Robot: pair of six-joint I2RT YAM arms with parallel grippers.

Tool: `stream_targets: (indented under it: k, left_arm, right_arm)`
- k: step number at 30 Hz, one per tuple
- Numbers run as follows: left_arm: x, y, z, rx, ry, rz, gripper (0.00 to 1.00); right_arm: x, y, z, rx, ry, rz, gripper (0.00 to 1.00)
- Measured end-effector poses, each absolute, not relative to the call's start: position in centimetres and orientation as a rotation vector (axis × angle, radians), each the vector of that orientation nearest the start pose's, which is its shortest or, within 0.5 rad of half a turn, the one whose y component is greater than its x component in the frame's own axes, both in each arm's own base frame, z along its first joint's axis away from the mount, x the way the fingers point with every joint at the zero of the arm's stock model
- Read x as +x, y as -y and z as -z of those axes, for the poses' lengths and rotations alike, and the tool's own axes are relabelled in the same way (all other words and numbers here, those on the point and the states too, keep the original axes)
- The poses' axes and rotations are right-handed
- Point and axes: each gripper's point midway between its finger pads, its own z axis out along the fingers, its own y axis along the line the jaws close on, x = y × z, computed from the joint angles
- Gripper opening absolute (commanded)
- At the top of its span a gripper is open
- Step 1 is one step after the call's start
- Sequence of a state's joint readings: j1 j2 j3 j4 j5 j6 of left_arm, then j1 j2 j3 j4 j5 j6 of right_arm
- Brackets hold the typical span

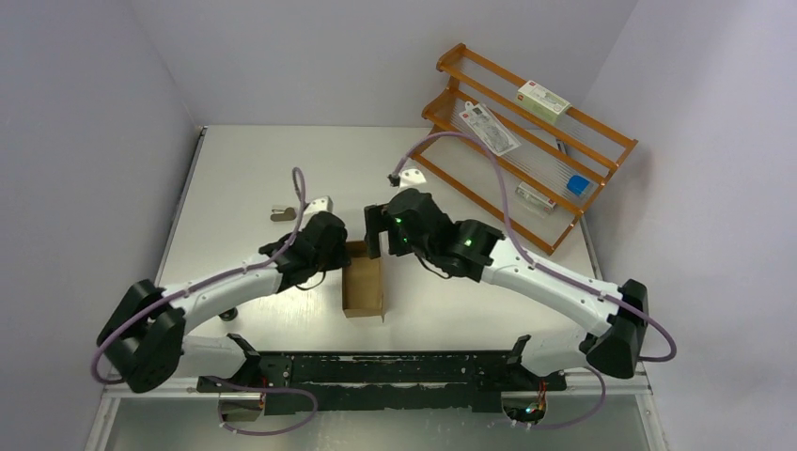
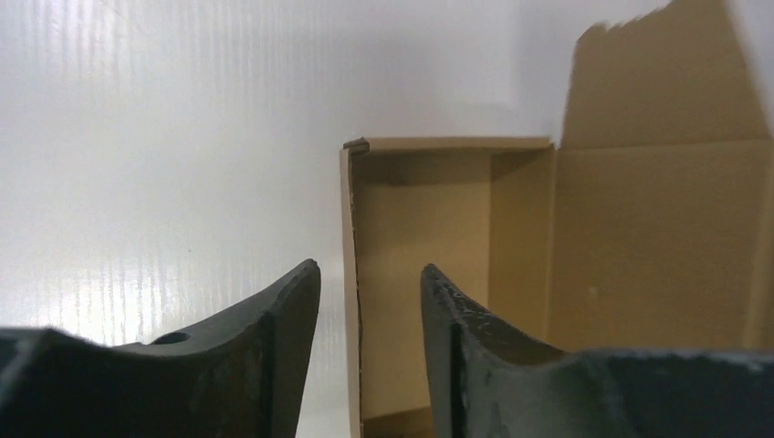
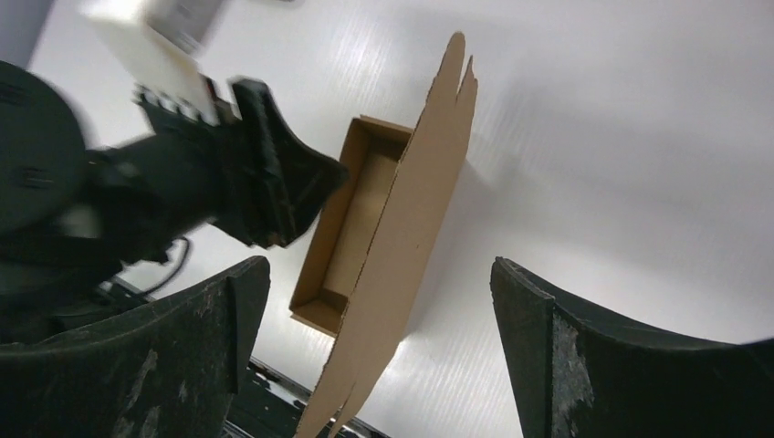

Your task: Fold the paper box

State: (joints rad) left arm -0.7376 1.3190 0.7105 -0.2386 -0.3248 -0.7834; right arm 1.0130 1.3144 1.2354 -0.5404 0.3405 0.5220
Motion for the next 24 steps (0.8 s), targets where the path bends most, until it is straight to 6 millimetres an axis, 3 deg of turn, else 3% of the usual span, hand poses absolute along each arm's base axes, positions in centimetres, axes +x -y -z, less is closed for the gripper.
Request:
stream_targets:
  k: [4, 9, 18, 22, 24]
  left_arm:
    - [27.0, 19.0, -9.8, -0.219, -2.318, 0.36, 0.75]
    - [27.8, 16.2, -12.7, -0.221, -2.288, 0.324, 0.87]
    - [30.1, 9.6, -19.6, -0.176, -2.183, 0.192, 0.9]
    - [29.6, 8.0, -20.3, -0.104, -2.152, 0.128, 0.9]
    - [29.1, 7.6, -20.3, -0.072, -2.14, 0.113, 0.92]
  right_arm:
    - [23.0, -31.1, -22.1, -0.398, -2.221, -0.424, 0.91]
    - [22.7, -32.1, -20.3, -0.454, -2.266, -0.273, 0.75]
    - [23.7, -31.7, -17.5, -0.517, -2.318, -0.046, 0.28]
    - [23.8, -31.7, -16.9, -0.588, -2.322, 0.022, 0.05]
    - [24.0, -31.8, -16.9, -0.655, -2.306, 0.041, 0.0]
